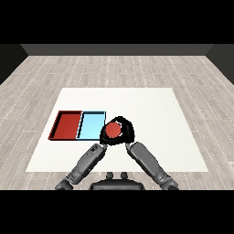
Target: Pick the red can and put it in the red box
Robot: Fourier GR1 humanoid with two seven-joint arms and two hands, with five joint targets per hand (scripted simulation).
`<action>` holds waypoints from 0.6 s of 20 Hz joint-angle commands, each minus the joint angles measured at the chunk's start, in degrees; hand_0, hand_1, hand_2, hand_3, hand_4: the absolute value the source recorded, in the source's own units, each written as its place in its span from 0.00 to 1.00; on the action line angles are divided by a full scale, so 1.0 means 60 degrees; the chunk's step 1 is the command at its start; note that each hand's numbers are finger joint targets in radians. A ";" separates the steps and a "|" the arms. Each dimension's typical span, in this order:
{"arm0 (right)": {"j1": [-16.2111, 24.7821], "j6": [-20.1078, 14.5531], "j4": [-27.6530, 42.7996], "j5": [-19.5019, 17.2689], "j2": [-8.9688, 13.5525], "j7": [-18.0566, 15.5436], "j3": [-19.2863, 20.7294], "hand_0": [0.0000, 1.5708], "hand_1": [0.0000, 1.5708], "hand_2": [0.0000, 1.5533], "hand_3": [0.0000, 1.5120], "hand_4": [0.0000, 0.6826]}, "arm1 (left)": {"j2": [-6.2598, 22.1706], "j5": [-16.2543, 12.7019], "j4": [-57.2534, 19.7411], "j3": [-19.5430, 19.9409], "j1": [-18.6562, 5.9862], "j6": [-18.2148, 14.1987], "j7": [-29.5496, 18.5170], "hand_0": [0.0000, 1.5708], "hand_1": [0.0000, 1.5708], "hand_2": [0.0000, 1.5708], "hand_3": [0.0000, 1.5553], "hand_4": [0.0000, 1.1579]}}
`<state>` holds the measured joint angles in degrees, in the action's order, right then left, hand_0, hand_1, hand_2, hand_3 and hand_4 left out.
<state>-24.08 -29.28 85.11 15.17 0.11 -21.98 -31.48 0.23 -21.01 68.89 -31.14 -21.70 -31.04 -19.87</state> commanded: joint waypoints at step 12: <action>0.0329 -0.0005 0.0690 -0.0951 0.0355 0.1932 -0.0021 0.00 0.00 0.00 0.00 0.00 | -0.0036 -0.0495 0.0100 -0.0425 -0.0265 -0.0946 -0.1441 1.00 1.00 1.00 0.97 0.99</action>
<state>-24.41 -29.63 86.24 11.85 0.48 -14.58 -31.38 0.34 -22.59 68.95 -30.97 -21.64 -33.11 -26.86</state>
